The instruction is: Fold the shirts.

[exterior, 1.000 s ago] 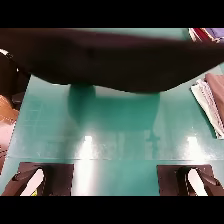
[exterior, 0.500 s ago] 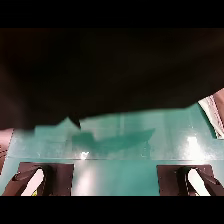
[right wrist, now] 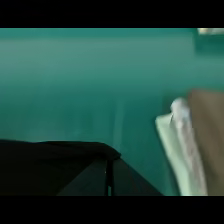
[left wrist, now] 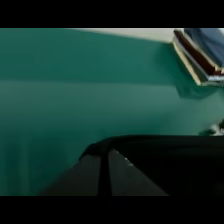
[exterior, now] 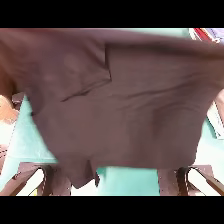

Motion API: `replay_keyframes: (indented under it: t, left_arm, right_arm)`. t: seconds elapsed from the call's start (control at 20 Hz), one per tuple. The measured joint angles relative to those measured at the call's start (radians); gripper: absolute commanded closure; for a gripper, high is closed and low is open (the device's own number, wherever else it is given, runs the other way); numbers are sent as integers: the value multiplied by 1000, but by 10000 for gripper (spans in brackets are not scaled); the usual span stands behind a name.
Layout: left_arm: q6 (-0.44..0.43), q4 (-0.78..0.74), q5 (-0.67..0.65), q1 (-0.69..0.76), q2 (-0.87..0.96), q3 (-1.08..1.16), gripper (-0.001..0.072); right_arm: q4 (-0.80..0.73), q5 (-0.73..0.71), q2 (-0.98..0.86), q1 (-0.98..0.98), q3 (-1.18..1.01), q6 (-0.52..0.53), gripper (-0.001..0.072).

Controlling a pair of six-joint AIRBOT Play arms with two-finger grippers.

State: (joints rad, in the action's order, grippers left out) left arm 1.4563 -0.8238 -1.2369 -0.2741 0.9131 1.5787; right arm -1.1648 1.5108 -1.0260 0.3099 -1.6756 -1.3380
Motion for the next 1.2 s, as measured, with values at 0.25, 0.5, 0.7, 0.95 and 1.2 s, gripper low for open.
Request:
replay_keyframes:
  t: [0.25, 0.5, 0.7, 0.95, 1.2]
  left_arm:
    - [-50, -121, 77, 132, 242, -171, 687]
    - [-71, -161, 331, 195, 502, -172, 687]
    - [-103, -160, 438, 206, 626, -89, 687]
    - [-193, -183, 409, 200, 672, 0, 688]
    - [-219, -220, 205, 160, 681, -8, 688]
  right_arm:
    - [-15, -42, -209, -80, 172, -2, 692]
    - [-10, -207, -458, -169, 154, -14, 692]
    - [-6, -304, -613, -224, 11, -31, 692]
    - [-11, -332, -685, -255, -99, -39, 692]
    - [-16, -303, -640, -268, 22, -37, 692]
